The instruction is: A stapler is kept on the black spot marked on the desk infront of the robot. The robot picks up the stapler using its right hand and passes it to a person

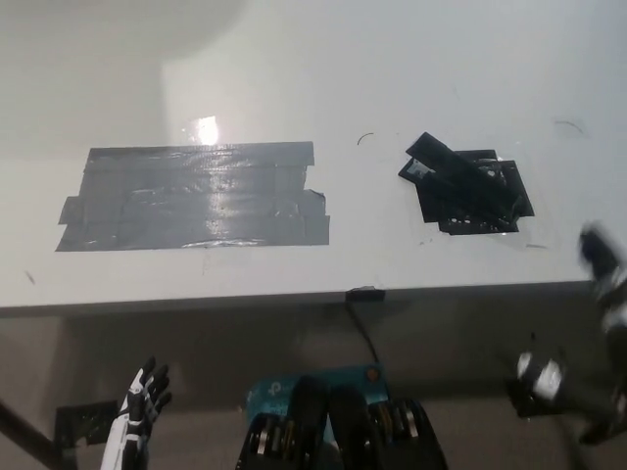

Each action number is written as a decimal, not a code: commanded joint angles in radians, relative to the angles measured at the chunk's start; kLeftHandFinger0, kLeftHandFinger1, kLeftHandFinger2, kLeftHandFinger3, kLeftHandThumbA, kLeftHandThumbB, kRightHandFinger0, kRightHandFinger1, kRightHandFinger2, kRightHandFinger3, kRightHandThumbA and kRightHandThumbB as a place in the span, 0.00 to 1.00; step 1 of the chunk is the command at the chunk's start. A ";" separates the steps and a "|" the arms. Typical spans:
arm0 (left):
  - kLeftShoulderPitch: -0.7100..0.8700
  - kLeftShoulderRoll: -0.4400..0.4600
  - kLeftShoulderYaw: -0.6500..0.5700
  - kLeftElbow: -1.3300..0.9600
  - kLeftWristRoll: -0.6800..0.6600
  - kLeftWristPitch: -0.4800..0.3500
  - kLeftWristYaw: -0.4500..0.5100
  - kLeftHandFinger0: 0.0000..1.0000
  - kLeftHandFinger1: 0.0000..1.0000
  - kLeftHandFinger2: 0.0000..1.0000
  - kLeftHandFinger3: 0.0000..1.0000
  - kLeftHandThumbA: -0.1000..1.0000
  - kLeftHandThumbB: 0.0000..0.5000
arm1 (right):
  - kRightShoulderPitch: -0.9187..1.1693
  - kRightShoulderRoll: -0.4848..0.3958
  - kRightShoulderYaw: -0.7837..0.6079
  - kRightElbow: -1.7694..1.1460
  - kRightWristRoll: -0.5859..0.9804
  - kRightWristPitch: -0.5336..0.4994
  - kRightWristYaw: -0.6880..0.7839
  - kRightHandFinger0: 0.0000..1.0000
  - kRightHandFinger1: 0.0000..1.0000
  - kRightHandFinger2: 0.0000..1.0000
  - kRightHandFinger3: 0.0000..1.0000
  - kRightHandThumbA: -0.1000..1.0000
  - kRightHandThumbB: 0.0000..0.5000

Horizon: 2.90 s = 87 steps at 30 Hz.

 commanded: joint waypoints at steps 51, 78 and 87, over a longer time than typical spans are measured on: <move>-0.004 0.017 -0.018 -0.021 0.003 -0.043 -0.009 1.00 1.00 1.00 1.00 1.00 0.97 | -0.917 -0.092 0.294 1.295 -0.222 0.282 0.062 1.00 1.00 1.00 1.00 1.00 0.66; -0.029 0.023 -0.018 -0.028 -0.010 -0.021 -0.014 1.00 1.00 1.00 1.00 1.00 0.96 | -0.924 -0.116 0.342 1.379 -0.320 0.384 0.032 0.00 0.00 0.00 0.17 0.91 0.01; -0.035 0.026 -0.017 -0.033 -0.010 -0.015 -0.014 1.00 1.00 1.00 1.00 1.00 0.93 | -0.930 -0.125 0.210 1.307 -0.173 0.421 0.155 0.00 0.00 0.00 0.00 1.00 0.00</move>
